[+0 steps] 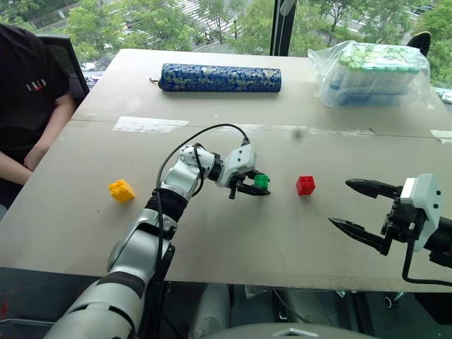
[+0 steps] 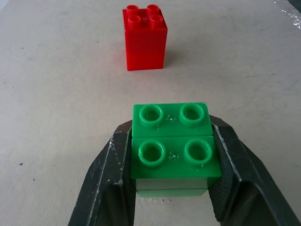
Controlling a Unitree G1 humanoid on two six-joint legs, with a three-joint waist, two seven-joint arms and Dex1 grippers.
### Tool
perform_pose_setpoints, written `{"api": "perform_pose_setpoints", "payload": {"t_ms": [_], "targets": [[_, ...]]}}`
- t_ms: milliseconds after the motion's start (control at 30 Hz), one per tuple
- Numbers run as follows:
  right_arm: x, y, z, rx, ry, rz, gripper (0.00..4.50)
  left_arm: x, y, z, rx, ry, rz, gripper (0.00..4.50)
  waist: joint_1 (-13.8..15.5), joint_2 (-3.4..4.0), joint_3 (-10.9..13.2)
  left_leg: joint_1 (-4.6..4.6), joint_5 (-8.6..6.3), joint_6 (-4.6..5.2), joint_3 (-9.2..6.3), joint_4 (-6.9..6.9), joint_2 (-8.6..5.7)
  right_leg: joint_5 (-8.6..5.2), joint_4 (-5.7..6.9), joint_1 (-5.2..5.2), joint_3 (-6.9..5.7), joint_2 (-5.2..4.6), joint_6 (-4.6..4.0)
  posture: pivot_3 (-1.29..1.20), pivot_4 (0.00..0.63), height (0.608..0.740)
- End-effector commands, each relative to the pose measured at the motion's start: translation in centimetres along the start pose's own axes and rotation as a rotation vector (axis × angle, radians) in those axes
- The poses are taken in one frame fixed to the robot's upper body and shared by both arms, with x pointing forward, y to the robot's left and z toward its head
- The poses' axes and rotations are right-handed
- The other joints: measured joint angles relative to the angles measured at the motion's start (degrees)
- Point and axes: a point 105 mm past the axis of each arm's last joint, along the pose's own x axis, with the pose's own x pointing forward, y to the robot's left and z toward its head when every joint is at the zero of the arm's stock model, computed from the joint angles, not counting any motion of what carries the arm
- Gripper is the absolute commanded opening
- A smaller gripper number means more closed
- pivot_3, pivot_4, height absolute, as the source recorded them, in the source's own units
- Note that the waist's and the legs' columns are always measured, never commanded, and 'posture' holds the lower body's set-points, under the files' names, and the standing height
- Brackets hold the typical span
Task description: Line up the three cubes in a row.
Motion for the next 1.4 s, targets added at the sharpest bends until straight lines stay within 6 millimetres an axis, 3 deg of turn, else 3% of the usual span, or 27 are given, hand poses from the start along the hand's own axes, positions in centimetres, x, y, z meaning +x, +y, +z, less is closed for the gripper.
{"api": "perform_pose_setpoints", "payload": {"t_ms": [33,1267,1300,1400], "targets": [[-0.2,-0.1,1.1,-0.048,-0.040,-0.029,4.50,0.0,0.6,1.5,0.042,-0.018,0.006,1.32,0.0,0.00,0.0,-0.01,0.00,0.00,-0.01,0.00,0.00,0.00,0.00,0.00,-0.01,0.00,0.00,0.00,0.150,0.740],[-0.8,-0.2,1.0,-0.056,-0.030,-0.059,4.50,0.9,0.0,0.8,-0.005,0.001,0.004,1.32,0.0,0.01,0.0,-0.01,0.01,0.00,-0.07,0.10,0.00,0.00,0.12,0.01,-0.08,-0.01,-0.01,0.00,0.150,0.740],[-0.8,-0.2,1.0,-0.055,-0.030,-0.059,4.50,0.9,0.0,0.8,-0.005,0.001,0.005,2.37,0.0,0.01,0.0,-0.01,0.01,0.00,-0.07,0.10,0.00,0.00,0.12,0.01,-0.08,-0.01,-0.01,0.00,0.150,0.740],[-0.9,-0.2,1.0,-0.053,-0.027,-0.059,4.50,0.9,0.1,1.1,-0.009,-0.024,0.016,3.45,0.0,0.01,0.0,0.00,0.01,0.00,-0.07,0.10,0.00,0.00,0.17,0.01,-0.07,-0.01,-0.01,0.00,0.150,0.740]]}}
